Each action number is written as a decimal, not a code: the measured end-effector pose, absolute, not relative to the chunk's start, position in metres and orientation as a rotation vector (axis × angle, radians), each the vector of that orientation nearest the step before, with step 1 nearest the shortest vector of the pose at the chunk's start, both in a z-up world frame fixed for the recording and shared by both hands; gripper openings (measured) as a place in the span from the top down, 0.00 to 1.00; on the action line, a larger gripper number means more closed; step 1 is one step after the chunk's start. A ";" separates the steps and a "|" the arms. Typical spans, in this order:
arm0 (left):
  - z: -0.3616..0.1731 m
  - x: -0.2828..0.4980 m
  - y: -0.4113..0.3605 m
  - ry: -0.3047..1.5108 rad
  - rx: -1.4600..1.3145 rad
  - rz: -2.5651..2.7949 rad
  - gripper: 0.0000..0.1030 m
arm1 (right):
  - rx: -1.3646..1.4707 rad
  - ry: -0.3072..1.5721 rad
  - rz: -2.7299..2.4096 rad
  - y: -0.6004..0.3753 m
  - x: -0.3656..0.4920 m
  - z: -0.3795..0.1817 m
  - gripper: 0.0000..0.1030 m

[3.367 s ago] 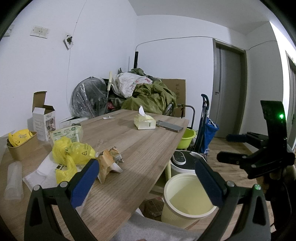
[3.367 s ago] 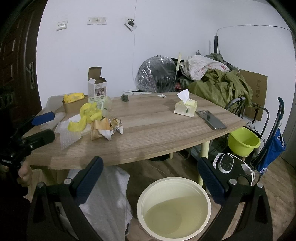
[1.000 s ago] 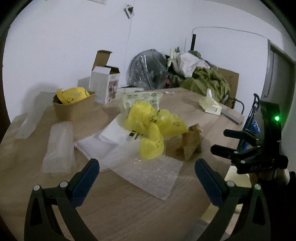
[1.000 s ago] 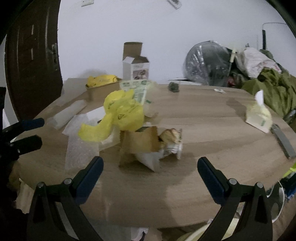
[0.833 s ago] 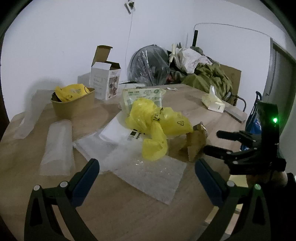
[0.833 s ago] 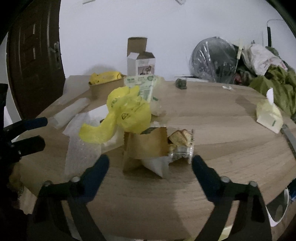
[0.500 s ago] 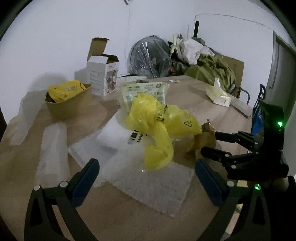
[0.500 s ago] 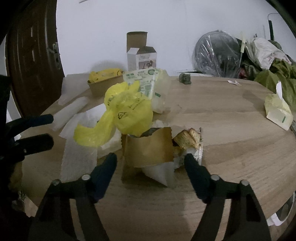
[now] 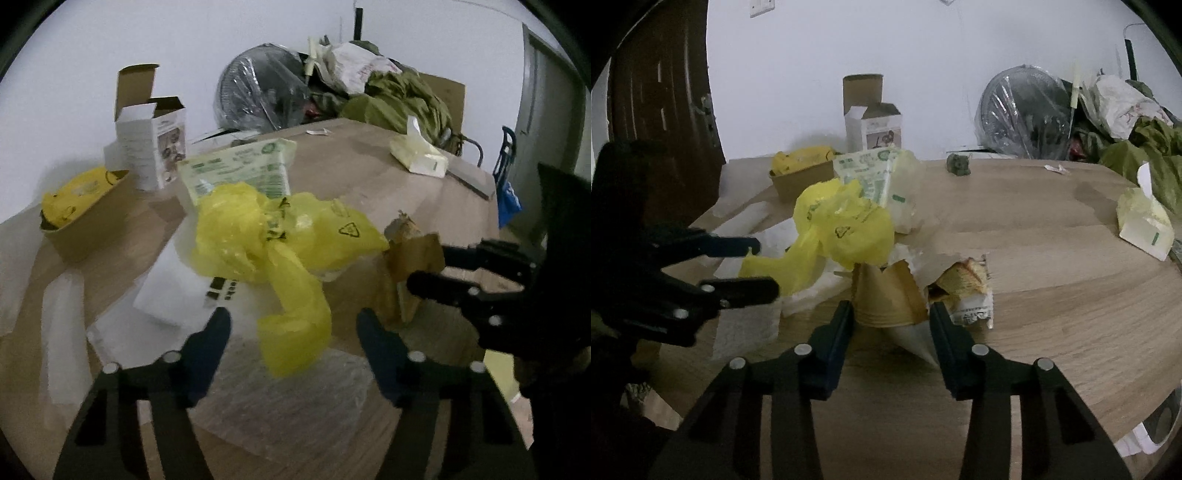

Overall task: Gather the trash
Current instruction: 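Grasp the yellow plastic bag with the left gripper while the right grasps the brown paper wrapper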

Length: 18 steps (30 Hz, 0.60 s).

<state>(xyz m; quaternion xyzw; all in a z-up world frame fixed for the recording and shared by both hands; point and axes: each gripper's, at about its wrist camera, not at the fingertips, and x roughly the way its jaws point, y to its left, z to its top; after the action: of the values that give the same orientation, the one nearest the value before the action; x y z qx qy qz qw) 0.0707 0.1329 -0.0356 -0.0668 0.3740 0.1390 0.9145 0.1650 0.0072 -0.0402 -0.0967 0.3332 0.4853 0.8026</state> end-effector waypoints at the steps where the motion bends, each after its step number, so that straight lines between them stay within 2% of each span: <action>1: -0.037 0.073 0.132 0.774 -0.133 0.285 0.46 | -0.204 0.709 1.036 0.005 0.165 -0.039 0.61; 6: -0.039 0.079 0.124 0.790 -0.099 0.276 0.77 | -0.188 0.687 1.018 -0.010 0.163 -0.031 0.61; 10: -0.034 0.079 0.116 0.770 -0.071 0.280 0.85 | -0.172 0.662 1.005 -0.022 0.160 -0.024 0.64; 12: -0.030 0.077 0.112 0.750 -0.058 0.287 0.89 | -0.170 0.647 0.998 -0.026 0.158 -0.021 0.73; 18: -0.008 0.063 0.100 0.664 -0.018 0.315 0.91 | -0.159 0.604 0.976 -0.044 0.149 -0.010 0.73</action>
<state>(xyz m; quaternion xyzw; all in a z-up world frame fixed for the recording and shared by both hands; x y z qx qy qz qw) 0.0634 0.1004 -0.0079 -0.0089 0.3247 0.1538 0.9332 0.1486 -0.0442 -0.0096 -0.0752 0.2855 0.4613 0.8367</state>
